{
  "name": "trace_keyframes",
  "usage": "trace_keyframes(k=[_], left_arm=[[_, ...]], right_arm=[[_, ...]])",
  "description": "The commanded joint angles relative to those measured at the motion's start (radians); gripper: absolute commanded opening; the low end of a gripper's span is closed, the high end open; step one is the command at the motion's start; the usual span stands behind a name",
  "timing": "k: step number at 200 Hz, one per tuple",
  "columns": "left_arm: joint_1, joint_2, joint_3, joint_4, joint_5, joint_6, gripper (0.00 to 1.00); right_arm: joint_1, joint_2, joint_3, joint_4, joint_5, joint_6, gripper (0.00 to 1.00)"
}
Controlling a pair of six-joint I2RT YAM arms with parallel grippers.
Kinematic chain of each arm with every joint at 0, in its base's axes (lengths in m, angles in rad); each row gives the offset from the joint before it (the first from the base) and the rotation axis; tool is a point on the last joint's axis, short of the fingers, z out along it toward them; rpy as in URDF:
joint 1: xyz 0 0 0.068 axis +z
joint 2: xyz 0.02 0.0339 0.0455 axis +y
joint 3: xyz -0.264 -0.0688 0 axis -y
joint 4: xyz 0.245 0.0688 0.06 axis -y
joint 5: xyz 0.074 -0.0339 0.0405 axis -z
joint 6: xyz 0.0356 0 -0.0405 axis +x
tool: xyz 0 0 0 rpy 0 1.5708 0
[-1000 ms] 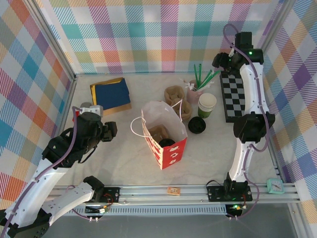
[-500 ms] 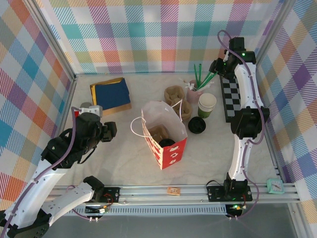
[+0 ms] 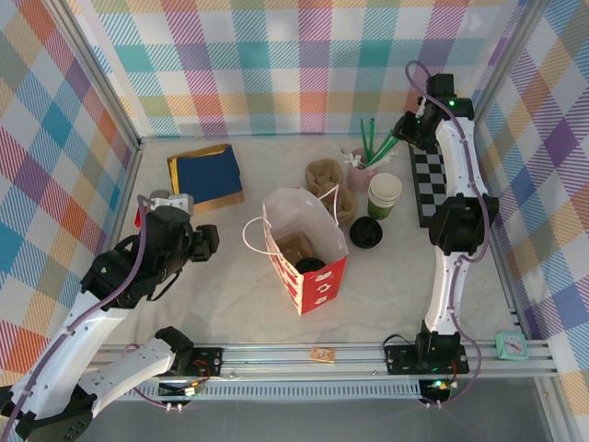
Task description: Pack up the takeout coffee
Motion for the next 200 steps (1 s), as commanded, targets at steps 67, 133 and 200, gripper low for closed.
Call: trace_keyframes(k=[67, 133, 200], left_arm=[[-0.005, 0.015, 0.025, 0.020, -0.015, 0.026, 0.57], [-0.005, 0.021, 0.023, 0.021, -0.014, 0.027, 0.57], [-0.005, 0.032, 0.028, 0.023, -0.013, 0.027, 0.57]], right_arm=[[-0.011, 0.014, 0.038, 0.033, -0.026, 0.007, 0.26], [-0.018, 0.038, 0.062, 0.042, -0.026, 0.011, 0.30], [-0.019, 0.046, 0.068, 0.048, -0.044, 0.004, 0.22]])
